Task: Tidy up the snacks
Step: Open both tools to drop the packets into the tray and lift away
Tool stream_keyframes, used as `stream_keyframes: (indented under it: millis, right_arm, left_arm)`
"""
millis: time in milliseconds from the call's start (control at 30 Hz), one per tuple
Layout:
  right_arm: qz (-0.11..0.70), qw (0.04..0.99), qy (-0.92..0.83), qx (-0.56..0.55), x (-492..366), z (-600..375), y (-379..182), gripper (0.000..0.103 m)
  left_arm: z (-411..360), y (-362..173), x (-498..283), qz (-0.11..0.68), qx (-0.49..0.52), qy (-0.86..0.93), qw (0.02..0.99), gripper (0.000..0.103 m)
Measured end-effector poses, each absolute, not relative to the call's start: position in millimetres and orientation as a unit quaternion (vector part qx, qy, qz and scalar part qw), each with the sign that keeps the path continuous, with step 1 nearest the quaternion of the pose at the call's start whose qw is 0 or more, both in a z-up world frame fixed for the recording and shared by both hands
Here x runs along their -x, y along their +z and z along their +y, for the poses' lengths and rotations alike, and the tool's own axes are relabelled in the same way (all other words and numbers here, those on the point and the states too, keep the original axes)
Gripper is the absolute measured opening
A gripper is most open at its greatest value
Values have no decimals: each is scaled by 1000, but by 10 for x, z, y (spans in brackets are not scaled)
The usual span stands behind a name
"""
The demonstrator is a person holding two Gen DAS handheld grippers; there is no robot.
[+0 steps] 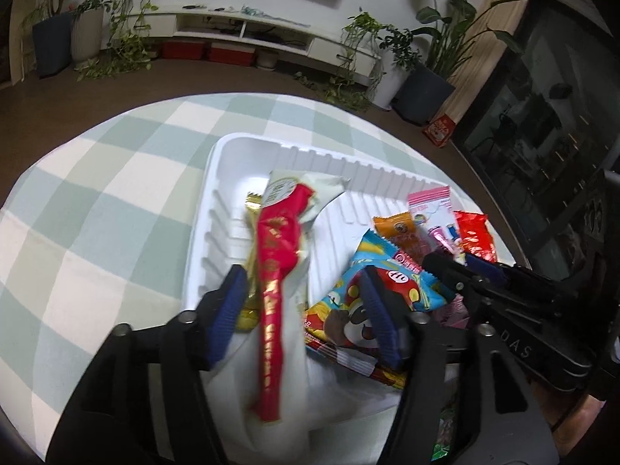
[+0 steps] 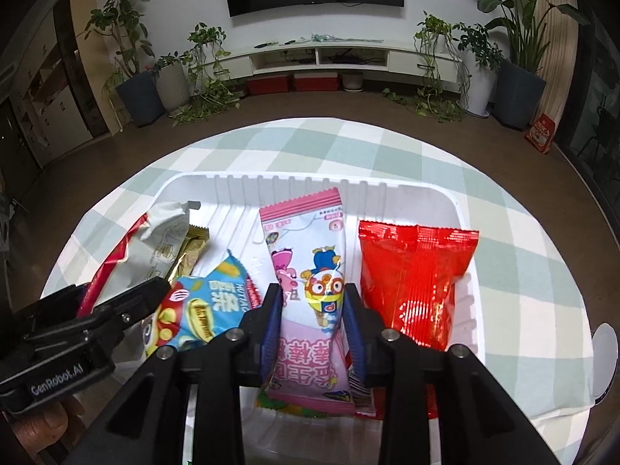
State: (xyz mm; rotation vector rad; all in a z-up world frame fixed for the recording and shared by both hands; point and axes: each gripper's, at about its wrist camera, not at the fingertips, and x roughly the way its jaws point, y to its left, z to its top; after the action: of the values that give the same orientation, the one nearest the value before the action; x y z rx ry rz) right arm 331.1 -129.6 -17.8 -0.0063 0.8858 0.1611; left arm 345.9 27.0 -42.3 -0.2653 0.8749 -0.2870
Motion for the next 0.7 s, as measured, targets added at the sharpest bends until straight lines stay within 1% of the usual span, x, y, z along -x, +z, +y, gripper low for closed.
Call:
stream_keyframes:
  millis: [100, 133, 200, 233, 267, 300, 400, 467, 500, 533, 567, 600, 700]
  right_arm:
    - [425, 902, 76, -4, -3304, -1333, -146, 37]
    - [423, 903, 75, -7, -3301, -1345, -133, 42]
    - [414, 907, 72, -11, -3279, -1374, -83, 48]
    - [409, 909, 72, -12, -3274, -1385, -64, 51]
    - [405, 911, 73, -14, -3267, -1396, -40, 51]
    - [402, 913, 72, -14, -3256, -1408, -12, 52]
    - [388, 918, 73, -22, -3205, -1461, 83, 54]
    - [377, 923, 71, -30, -3154, -1515, 151, 62]
    - [372, 925, 71, -32, -3137, -1541, 179, 63]
    - [366, 927, 73, -36, -3099, -1572, 213, 64]
    - [361, 929, 75, -38, -3064, -1602, 245, 65]
    - [357, 930, 78, -40, -3020, -1632, 269, 66]
    - [343, 934, 88, -45, -2870, -1714, 334, 73]
  left_arm:
    - [265, -409, -3458, 420, 131, -144, 887, 68]
    - [266, -404, -3455, 418, 133, -147, 886, 69]
    - [264, -383, -3441, 417, 136, -149, 886, 78]
    - [264, -369, -3435, 415, 137, -149, 887, 81]
    - [269, -360, -3425, 413, 137, -147, 888, 87]
    - [289, -358, -3431, 411, 141, -146, 889, 90]
    - [335, -350, -3414, 411, 152, -148, 887, 90]
    - [326, -340, -3388, 413, 151, -145, 886, 90]
    - [318, -331, -3367, 414, 149, -143, 887, 91]
    - [311, -316, -3337, 414, 146, -143, 887, 93]
    - [303, -296, -3312, 412, 144, -145, 888, 99]
    - [298, -265, -3283, 410, 141, -145, 890, 102]
    - [299, -156, -3187, 400, 130, -141, 896, 102]
